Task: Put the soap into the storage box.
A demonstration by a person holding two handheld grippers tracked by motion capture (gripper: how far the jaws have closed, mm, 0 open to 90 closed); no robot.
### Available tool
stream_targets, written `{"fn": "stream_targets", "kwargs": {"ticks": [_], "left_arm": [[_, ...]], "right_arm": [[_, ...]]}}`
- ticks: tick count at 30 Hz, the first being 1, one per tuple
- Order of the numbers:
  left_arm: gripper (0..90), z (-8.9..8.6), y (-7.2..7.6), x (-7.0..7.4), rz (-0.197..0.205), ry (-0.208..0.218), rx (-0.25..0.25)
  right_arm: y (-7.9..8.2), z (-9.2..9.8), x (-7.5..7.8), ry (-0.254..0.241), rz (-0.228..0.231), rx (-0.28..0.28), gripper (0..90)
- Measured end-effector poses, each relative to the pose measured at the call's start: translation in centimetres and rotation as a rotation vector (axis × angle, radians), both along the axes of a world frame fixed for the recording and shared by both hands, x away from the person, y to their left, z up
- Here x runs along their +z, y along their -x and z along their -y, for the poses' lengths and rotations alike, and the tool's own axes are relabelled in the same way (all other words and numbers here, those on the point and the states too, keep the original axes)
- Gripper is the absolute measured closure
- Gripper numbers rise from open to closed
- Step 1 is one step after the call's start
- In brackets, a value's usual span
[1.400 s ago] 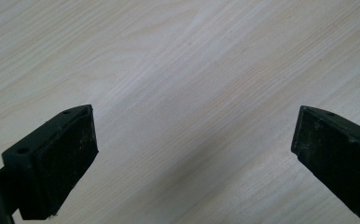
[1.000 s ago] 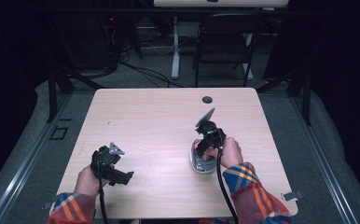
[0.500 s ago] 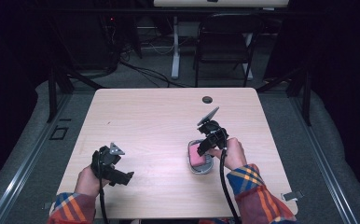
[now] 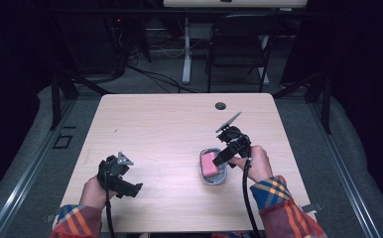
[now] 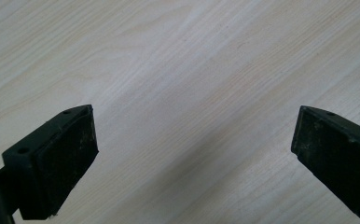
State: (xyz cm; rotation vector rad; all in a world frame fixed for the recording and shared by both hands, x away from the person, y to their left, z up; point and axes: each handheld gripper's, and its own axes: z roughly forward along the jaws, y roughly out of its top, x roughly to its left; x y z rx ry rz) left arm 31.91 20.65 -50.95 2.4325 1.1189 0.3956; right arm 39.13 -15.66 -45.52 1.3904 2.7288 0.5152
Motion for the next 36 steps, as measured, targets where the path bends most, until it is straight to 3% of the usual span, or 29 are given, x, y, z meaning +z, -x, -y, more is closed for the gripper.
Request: {"fn": "stream_targets", "kwargs": {"ticks": [3, 8, 10, 13, 25, 36], "left_arm": [[0.2, 0.0, 0.0, 0.0, 0.0, 0.0, 0.0], [0.2, 0.1, 0.0, 0.0, 0.005, -0.003, 0.003], [0.2, 0.1, 0.0, 0.0, 0.004, -0.004, 0.001], [0.2, 0.1, 0.0, -0.1, 0.002, -0.003, -0.001], [0.2, 0.2, 0.0, 0.0, -0.004, -0.007, -0.012], [0.2, 0.2, 0.0, -0.1, -0.002, -0.01, -0.012]], "right_arm": [[0.4, 0.7, 0.2, -0.007, 0.037, 0.004, 14.2], [1.2, 2.5, 0.5, 0.005, 0.041, 0.031, 3.9], [1.5, 3.1, 0.4, -0.018, 0.051, 0.026, 2.2], [1.9, 3.9, 0.3, -0.014, 0.055, 0.027, 0.0], [3.4, 7.4, -0.5, 0.006, 0.08, -0.018, 0.0], [4.4, 10.3, -2.1, 0.022, 0.048, -0.063, 0.0]]}}
